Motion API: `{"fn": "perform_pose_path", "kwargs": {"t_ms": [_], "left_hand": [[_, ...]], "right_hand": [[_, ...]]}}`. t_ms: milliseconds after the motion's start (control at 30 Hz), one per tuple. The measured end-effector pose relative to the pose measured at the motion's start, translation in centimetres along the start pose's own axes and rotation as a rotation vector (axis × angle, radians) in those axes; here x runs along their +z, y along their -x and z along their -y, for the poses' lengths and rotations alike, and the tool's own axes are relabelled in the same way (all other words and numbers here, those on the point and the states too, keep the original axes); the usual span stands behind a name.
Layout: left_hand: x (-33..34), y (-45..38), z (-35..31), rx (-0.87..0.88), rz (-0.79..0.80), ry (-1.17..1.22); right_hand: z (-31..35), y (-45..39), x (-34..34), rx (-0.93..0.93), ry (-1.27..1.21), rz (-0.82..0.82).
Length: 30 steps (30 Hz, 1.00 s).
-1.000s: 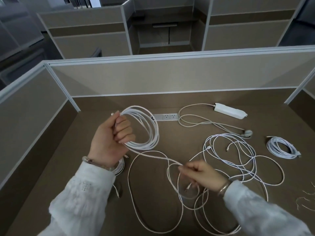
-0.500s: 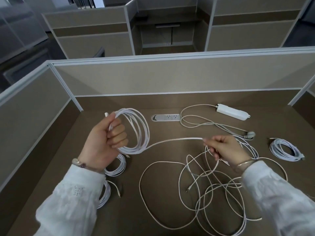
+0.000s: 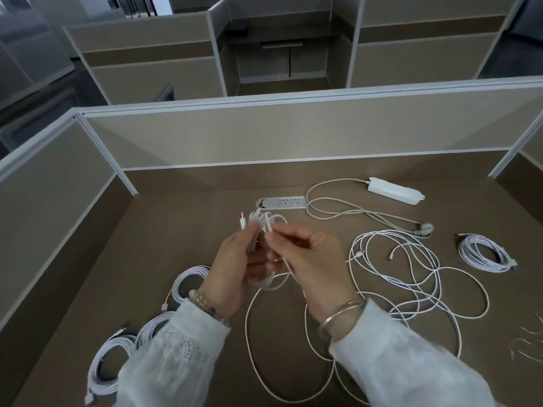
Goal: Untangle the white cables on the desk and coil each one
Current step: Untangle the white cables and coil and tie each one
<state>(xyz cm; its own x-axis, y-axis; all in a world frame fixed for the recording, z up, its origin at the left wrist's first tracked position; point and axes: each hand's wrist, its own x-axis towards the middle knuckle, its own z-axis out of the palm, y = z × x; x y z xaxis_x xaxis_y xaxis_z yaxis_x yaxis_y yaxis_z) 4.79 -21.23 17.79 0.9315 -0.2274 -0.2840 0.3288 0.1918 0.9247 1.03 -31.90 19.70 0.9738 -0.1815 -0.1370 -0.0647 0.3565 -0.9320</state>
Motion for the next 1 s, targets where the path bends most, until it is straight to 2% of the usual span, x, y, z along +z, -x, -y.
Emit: {"fn": "perform_pose_path", "kwargs": {"t_ms": [167, 333, 433, 500, 600, 767, 867, 1000], "left_hand": [[1.5, 1.0, 0.1, 0.022, 0.040, 0.005], [0.5, 0.2, -0.2, 0.072, -0.012, 0.153], [-0.5, -0.8, -1.1, 0.029, 0.035, 0.354], [-1.3, -1.3, -2.0, 0.029, 0.151, 0.522], [-3.2, -1.5, -2.8, -0.003, 0.296, 0.629], [-6.8, -2.2, -3.7, -0.117, 0.567, 0.724], [-8.6, -1.8, -4.5, -0.180, 0.586, 0.666], [-10.3, -1.5, -5.7, -0.299, 0.630, 0.594]], "right_hand": [[-1.8, 0.7, 0.8, -0.165, 0.099, -0.102], [-3.6, 1.5, 0.7, -0.301, 0.314, 0.031], [-4.4, 2.5, 0.4, -0.265, 0.283, 0.110], [-5.1, 2.6, -0.2, -0.240, 0.308, 0.153], [-5.8, 1.8, -2.2, -0.207, 0.446, 0.240], [-5.9, -2.0, -7.3, -0.126, 0.752, 0.413], [-6.0, -4.4, -11.0, -0.046, 0.874, 0.449], [-5.0, -6.6, -14.9, 0.069, 0.958, 0.367]]}}
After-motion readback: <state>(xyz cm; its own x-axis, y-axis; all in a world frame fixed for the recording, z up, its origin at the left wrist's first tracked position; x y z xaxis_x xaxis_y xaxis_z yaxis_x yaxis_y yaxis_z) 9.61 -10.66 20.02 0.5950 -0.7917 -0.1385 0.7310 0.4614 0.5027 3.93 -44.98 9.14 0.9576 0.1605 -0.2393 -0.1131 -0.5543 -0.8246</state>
